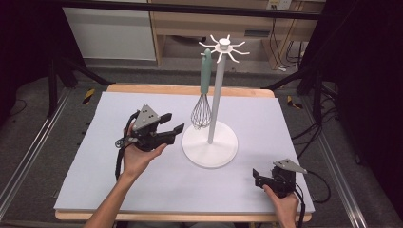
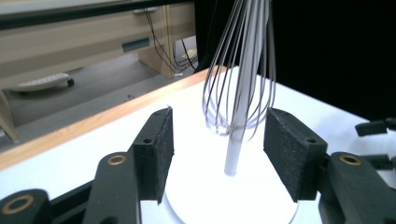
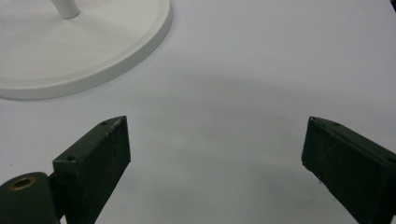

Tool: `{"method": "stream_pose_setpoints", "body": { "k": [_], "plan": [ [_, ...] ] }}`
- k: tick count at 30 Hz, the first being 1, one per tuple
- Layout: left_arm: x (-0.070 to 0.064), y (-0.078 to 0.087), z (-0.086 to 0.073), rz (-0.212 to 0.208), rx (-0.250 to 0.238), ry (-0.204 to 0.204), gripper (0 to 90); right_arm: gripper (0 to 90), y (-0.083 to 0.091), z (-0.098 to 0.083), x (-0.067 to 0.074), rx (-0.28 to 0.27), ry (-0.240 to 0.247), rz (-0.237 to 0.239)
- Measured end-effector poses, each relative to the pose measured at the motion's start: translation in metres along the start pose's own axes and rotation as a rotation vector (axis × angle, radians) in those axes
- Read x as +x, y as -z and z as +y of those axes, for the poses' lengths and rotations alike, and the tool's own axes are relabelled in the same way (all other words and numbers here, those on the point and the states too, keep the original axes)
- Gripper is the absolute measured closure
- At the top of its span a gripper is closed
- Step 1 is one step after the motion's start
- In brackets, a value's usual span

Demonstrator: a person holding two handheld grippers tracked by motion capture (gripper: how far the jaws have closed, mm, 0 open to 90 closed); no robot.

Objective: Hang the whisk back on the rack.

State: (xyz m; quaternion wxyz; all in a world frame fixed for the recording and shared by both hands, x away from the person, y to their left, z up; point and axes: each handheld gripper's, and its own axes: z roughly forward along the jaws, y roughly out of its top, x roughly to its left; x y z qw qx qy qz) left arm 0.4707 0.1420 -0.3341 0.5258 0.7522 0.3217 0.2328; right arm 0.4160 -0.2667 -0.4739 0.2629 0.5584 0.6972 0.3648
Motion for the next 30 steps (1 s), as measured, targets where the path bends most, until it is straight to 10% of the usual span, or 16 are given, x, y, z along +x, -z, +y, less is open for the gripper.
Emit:
{"method": "stream_pose_setpoints", "body": {
  "k": [30],
  "plan": [
    [0.046,0.028,-0.111,0.155,0.196,0.106,28.3,8.4,0.001,-0.002,-0.004,0.010,-0.010,-0.015]
  ]
}}
